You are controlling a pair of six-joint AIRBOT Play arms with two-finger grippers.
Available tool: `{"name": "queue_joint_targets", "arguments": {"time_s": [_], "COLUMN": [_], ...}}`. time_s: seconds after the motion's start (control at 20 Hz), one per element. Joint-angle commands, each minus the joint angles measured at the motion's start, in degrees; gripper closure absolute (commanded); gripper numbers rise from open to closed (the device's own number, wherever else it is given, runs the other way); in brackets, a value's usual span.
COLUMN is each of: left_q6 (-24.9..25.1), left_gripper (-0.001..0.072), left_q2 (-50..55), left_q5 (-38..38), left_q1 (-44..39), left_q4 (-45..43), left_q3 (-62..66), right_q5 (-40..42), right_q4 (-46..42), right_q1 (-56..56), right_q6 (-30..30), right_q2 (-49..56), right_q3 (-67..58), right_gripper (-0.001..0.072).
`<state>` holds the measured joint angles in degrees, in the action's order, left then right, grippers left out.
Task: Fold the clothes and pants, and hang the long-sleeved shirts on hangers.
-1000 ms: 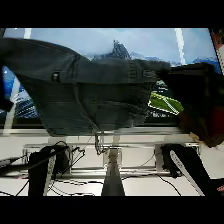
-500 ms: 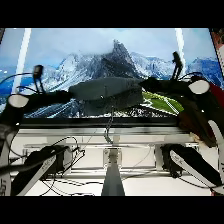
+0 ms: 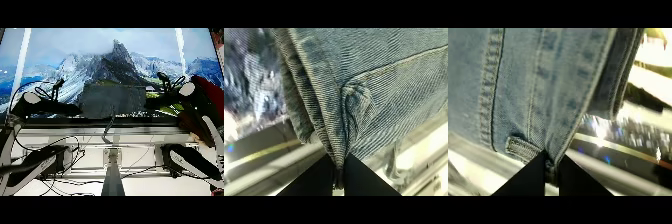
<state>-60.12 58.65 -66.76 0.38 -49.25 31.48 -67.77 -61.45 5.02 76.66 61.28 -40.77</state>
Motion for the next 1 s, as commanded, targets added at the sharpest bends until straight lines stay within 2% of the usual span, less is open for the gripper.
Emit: {"name": "queue_joint_targets", "arguments": {"time_s": [0.0, 0.05, 0.1, 0.15, 0.2, 0.35, 0.55, 0.65, 0.75, 0.8, 0.85, 0.9, 0.95], "left_q6": [-1.2, -1.2, -1.2, -1.1, -1.1, -0.9, -1.0, -1.0, -1.0, -1.0, -1.0, -1.0, -1.0], "left_gripper": [0.0655, 0.0617, 0.0496, 0.0253, 0.0088, 0.0080, 0.0080, 0.0080, 0.0081, 0.0081, 0.0081, 0.0081, 0.0082], "left_q2": [2.7, 3.7, 4.6, 5.5, 6.3, 7.4, 7.4, 7.4, 7.5, 7.5, 7.5, 7.5, 7.5], "left_q5": [-0.9, -0.1, 0.1, 0.2, 0.2, 1.0, 2.3, 2.3, 2.7, 3.2, 3.8, 4.2, 4.2], "left_q1": [-2.2, -3.1, -3.7, -4.2, -4.5, -4.6, -4.6, -4.6, -4.6, -4.6, -4.6, -4.6, -4.6], "left_q4": [-0.8, 0.2, 1.8, 3.9, 5.7, 6.4, 6.4, 6.4, 6.4, 6.4, 6.4, 6.5, 6.5], "left_q3": [0.0, 0.0, 0.0, 0.0, 0.0, 0.0, 0.0, 0.0, 0.0, 0.0, 0.0, 0.0, 0.0], "right_q5": [-1.0, 2.4, 5.3, 7.9, 9.5, 12.1, 10.8, 5.7, -5.1, -8.0, -7.6, -5.4, -2.4], "right_q4": [-5.3, -5.3, -5.2, -5.4, -5.4, -4.3, 2.3, 9.3, 17.5, 19.3, 19.2, 18.7, 18.1], "right_q1": [0.0, 0.0, 0.0, 0.0, 0.0, -1.2, -8.5, -13.6, -16.1, -16.0, -15.5, -14.8, -14.3], "right_q6": [0.4, 0.5, 1.2, 2.4, 2.5, 4.0, 3.5, -1.5, -11.2, -15.1, -17.0, -17.5, -17.4], "right_q2": [0.2, 0.2, 0.2, 0.2, 0.3, 2.7, 10.0, 14.4, 19.1, 21.1, 22.5, 23.6, 24.4], "right_q3": [0.1, 0.1, 0.1, 0.1, 0.1, 0.0, -3.1, -6.1, -8.1, -8.3, -8.2, -8.2, -8.2], "right_gripper": [0.0591, 0.0319, 0.0179, 0.0170, 0.0169, 0.0169, 0.0168, 0.0168, 0.0168, 0.0163, 0.0120, 0.0019, 0.0017]}}
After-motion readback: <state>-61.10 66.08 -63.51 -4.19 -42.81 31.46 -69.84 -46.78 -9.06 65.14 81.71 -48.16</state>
